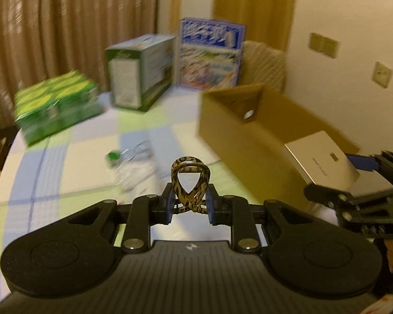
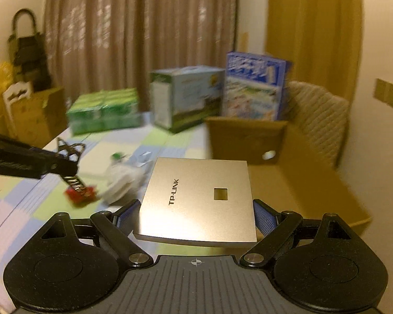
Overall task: Organize rigid objects
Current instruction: 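Carry the router panel and keyring into the box and open both tools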
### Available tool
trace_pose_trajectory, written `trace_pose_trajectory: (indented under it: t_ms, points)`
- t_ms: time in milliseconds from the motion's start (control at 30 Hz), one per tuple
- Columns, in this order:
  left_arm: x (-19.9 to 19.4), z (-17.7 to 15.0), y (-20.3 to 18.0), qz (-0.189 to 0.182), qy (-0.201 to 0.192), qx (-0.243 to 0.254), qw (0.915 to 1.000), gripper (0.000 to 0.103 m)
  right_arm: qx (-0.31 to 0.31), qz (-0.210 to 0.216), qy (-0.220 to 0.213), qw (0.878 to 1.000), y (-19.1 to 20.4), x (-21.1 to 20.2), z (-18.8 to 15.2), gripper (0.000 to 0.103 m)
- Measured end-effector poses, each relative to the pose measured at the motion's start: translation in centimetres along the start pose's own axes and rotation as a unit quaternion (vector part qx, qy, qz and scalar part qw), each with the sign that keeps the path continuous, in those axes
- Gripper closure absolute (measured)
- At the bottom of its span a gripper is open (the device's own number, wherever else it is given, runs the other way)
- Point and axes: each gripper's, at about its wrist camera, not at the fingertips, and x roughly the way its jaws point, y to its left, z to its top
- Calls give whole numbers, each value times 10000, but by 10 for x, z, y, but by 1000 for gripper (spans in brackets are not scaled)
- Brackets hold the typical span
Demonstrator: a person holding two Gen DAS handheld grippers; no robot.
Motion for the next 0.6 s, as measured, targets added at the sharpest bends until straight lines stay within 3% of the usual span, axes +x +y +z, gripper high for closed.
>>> trace_pose_trajectory:
  t_ms: [167,333,600]
  points:
    - [17,28,-53,-442,-112,221,9987,83,241,-416,-102,9988,-63,1,17,17]
    - [45,48,-101,-774,-46,447,9960,83,402,-559,60,9976,-110,12,21,16]
    - [85,54,-141,-997,204,724,9922,83,510,-555,222,9969,-148,22,13,16]
